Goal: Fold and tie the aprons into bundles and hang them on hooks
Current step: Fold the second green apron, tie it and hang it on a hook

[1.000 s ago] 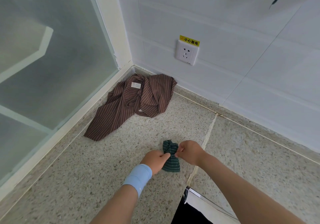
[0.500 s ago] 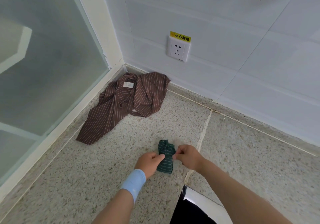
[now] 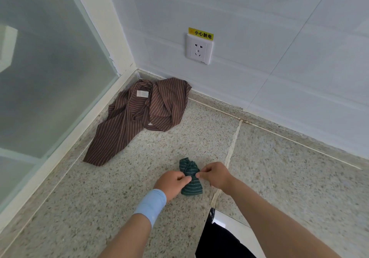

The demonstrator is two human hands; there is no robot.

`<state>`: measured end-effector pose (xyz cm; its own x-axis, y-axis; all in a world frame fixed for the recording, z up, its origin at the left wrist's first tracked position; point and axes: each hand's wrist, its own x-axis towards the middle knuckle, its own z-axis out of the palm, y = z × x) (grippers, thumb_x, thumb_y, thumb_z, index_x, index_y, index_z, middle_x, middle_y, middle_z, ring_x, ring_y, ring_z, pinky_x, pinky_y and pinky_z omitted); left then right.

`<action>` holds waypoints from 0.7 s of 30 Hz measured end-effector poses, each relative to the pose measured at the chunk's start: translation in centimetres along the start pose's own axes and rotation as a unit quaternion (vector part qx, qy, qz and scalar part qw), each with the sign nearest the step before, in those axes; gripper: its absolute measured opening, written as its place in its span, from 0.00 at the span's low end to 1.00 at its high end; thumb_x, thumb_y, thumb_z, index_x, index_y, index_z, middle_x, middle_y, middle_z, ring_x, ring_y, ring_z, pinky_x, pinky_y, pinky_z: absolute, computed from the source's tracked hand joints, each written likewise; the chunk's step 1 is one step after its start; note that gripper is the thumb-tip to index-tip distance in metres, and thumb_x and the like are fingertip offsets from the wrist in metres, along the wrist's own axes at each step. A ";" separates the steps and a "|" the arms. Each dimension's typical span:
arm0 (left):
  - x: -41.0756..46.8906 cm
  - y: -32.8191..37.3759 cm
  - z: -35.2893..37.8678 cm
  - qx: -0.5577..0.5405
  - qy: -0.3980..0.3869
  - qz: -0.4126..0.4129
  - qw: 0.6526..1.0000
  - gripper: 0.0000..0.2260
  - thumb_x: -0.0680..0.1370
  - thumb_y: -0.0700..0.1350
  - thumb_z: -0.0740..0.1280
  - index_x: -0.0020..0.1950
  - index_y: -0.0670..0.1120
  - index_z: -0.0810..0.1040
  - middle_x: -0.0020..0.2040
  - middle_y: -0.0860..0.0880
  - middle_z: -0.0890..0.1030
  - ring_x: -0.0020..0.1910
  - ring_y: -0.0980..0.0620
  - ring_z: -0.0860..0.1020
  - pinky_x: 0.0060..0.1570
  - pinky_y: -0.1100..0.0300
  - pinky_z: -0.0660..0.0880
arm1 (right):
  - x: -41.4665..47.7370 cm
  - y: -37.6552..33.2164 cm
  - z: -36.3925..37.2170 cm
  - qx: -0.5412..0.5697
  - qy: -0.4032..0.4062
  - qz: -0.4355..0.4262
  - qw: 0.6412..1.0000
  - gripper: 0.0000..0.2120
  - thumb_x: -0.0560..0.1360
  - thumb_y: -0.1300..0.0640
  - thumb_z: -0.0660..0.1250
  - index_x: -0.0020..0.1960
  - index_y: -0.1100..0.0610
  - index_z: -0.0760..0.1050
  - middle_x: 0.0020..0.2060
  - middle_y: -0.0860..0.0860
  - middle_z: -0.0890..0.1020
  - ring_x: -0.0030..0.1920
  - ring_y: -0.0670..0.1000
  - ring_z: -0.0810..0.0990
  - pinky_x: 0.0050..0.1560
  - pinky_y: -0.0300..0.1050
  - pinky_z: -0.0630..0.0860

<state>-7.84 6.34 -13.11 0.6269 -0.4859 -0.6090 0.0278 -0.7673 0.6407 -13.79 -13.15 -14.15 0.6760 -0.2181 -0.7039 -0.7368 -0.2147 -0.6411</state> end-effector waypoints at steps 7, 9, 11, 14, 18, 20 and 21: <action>-2.3 0.0 2.2 -0.148 0.081 -0.018 0.986 0.19 0.80 0.48 0.65 0.29 0.47 0.68 0.27 0.50 0.68 0.29 0.53 0.66 0.34 0.60 0.62 | 0.2 -0.9 -0.4 0.009 -0.005 0.002 1.000 0.07 0.69 0.57 0.80 0.37 0.57 0.83 0.21 0.42 0.76 0.25 0.41 0.70 0.25 0.33 0.67; -3.0 0.0 2.5 -0.149 0.091 -0.016 0.984 0.21 0.80 0.48 0.65 0.27 0.49 0.65 0.25 0.53 0.66 0.27 0.54 0.64 0.33 0.60 0.61 | 0.5 -0.8 -0.7 -0.020 -0.010 -0.003 1.000 0.07 0.68 0.55 0.80 0.38 0.56 0.85 0.26 0.43 0.80 0.29 0.42 0.74 0.29 0.34 0.69; -3.6 -0.2 2.8 -0.148 0.095 -0.019 0.984 0.23 0.80 0.48 0.65 0.26 0.51 0.63 0.24 0.55 0.64 0.26 0.54 0.63 0.32 0.60 0.60 | 0.6 -0.6 -0.5 -0.052 -0.007 -0.008 0.999 0.08 0.67 0.53 0.81 0.39 0.55 0.86 0.35 0.49 0.85 0.37 0.45 0.79 0.38 0.39 0.76; -4.0 -0.8 2.9 -0.116 0.084 -0.013 0.990 0.19 0.81 0.49 0.63 0.30 0.49 0.67 0.27 0.54 0.68 0.29 0.55 0.65 0.34 0.59 0.62 | 0.3 -0.4 0.3 -0.083 0.004 -0.020 0.996 0.06 0.68 0.52 0.80 0.38 0.53 0.86 0.37 0.50 0.85 0.39 0.47 0.80 0.44 0.42 0.79; -4.1 -1.5 1.8 0.053 0.074 0.044 0.995 0.10 0.84 0.50 0.53 0.48 0.54 0.71 0.37 0.57 0.77 0.35 0.56 0.74 0.34 0.61 0.68 | 0.2 -1.2 0.5 -0.156 0.012 -0.057 0.986 0.07 0.70 0.49 0.78 0.39 0.52 0.84 0.36 0.46 0.83 0.38 0.45 0.79 0.39 0.40 0.76; -3.8 -1.1 1.2 0.119 0.091 0.081 0.985 0.10 0.85 0.50 0.50 0.54 0.52 0.70 0.37 0.55 0.76 0.33 0.55 0.73 0.33 0.60 0.68 | 0.0 -1.7 0.6 -0.182 0.014 -0.055 0.982 0.07 0.70 0.49 0.77 0.40 0.51 0.84 0.37 0.46 0.83 0.40 0.45 0.80 0.40 0.40 0.76; -3.5 -0.6 0.9 0.141 0.097 0.096 0.981 0.10 0.85 0.50 0.50 0.55 0.50 0.69 0.35 0.53 0.74 0.32 0.54 0.71 0.32 0.58 0.66 | -0.2 -2.0 0.8 -0.200 0.015 -0.060 0.978 0.07 0.71 0.49 0.76 0.39 0.52 0.84 0.37 0.46 0.83 0.40 0.45 0.80 0.39 0.39 0.75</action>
<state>-10.77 8.18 -11.78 0.7363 -0.5650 -0.3724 -0.3038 -0.7678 0.5641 -12.45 -11.93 -12.99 0.7621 -0.1957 -0.6172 -0.5926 -0.5948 -0.5431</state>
